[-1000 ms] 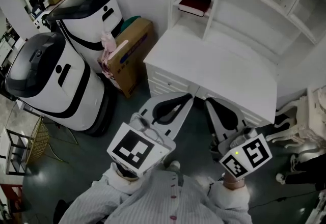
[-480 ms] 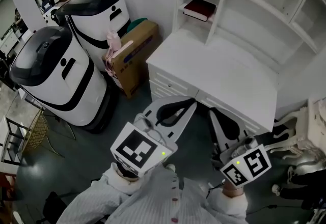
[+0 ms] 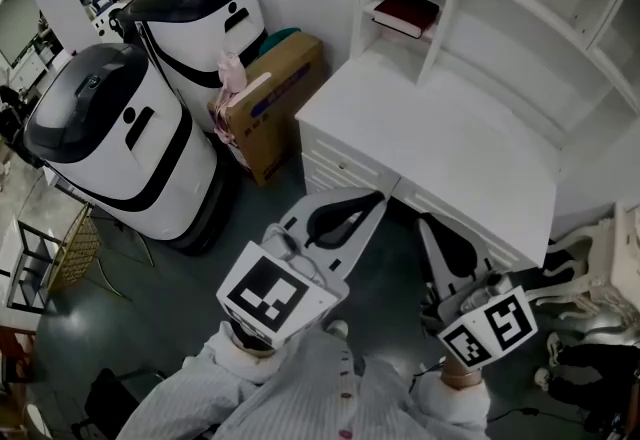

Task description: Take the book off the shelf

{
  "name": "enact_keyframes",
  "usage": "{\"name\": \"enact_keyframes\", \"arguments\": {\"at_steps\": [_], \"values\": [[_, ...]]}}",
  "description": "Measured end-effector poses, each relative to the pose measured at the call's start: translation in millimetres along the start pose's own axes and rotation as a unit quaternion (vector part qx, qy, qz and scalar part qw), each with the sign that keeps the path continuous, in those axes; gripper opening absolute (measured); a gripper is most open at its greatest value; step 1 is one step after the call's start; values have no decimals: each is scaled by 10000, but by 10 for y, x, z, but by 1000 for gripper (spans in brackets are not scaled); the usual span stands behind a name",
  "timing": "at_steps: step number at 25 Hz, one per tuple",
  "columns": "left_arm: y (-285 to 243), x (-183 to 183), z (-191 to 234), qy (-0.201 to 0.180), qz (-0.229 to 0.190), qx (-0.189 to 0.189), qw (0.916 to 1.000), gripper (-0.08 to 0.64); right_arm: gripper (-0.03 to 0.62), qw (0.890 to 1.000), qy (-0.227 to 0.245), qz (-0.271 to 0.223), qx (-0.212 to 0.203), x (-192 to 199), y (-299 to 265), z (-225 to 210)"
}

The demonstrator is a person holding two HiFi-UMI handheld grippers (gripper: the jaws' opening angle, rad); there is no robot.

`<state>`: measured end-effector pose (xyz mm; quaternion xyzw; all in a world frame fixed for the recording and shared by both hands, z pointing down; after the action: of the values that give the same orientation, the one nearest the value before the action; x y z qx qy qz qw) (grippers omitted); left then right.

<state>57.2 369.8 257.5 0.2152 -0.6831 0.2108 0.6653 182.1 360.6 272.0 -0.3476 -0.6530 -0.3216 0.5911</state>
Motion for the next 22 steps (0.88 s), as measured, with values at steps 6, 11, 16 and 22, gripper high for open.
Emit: {"name": "enact_keyframes", "arguments": {"at_steps": [6,11,16,22], "values": [[-274,15,550,16,16,-20,10000,11,14,10000,-15,-10,33,-39,-516,-296],[-541,-47,1122,-87,29,44,9999,11,14,9999,22,-34,117,-125,-1042,-554],[-801,-72,1675,-226,64,226,9995,11,14,9994,53,-141,308,-217,-1564,-795],[-996,-2,2216,-302,132,456,9984,10,14,9980,45,-217,590,-224,-2064,-979]]}}
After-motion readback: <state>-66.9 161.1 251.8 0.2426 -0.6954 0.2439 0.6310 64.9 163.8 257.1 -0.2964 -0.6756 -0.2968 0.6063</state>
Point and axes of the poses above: the fingertips, and each gripper's own axes: y backward along the fingers, z to its left, x out of its underside, the point moved 5 cm from there along y, backward along the fingers, and after that the axes turned 2 degrees about -x, right-handed, at the moved point
